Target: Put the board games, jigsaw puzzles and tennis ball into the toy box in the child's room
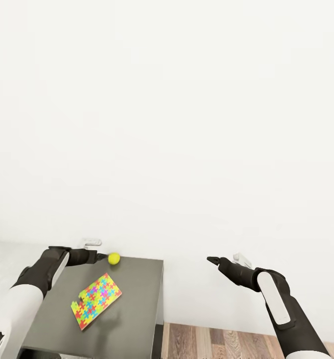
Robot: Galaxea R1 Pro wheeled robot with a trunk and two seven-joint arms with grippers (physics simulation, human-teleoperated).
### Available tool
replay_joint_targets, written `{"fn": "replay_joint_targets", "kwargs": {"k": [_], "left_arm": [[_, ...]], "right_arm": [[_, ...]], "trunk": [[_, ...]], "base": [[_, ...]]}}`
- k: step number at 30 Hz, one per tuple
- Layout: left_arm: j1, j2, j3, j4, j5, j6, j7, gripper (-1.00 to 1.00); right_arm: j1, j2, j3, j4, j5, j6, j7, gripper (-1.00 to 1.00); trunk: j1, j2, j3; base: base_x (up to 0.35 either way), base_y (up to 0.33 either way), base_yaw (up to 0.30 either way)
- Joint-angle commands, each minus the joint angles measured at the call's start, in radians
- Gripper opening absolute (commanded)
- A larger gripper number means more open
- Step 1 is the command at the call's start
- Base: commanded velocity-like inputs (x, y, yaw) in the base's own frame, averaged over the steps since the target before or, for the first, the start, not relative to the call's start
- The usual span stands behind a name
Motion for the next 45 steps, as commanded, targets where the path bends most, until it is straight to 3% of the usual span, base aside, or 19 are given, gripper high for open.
{"fn": "replay_joint_targets", "kwargs": {"k": [1, 18, 45], "left_arm": [[-0.001, 0.009, 0.006, -0.001, -0.01, 0.004, -0.03, 1.0], [-0.001, 0.065, 0.004, -0.005, -0.01, -0.014, -0.197, 1.0], [-0.001, 0.067, 0.003, -0.006, -0.012, -0.025, -0.212, 1.0]], "right_arm": [[-0.001, 0.001, -0.001, -0.001, -0.001, 0.005, 0.0, 1.0], [-0.001, 0.001, -0.001, -0.001, -0.001, 0.005, -0.002, 1.0], [-0.001, 0.001, -0.001, 0.001, -0.001, 0.004, 0.0, 1.0]], "trunk": [[0.0, -0.002, -0.004], [0.0, -0.002, -0.032], [0.0, -0.002, -0.075]], "base": [[0.0, 0.0, 0.0], [0.0, 0.0, 0.0], [0.0, 0.0, 0.0]]}}
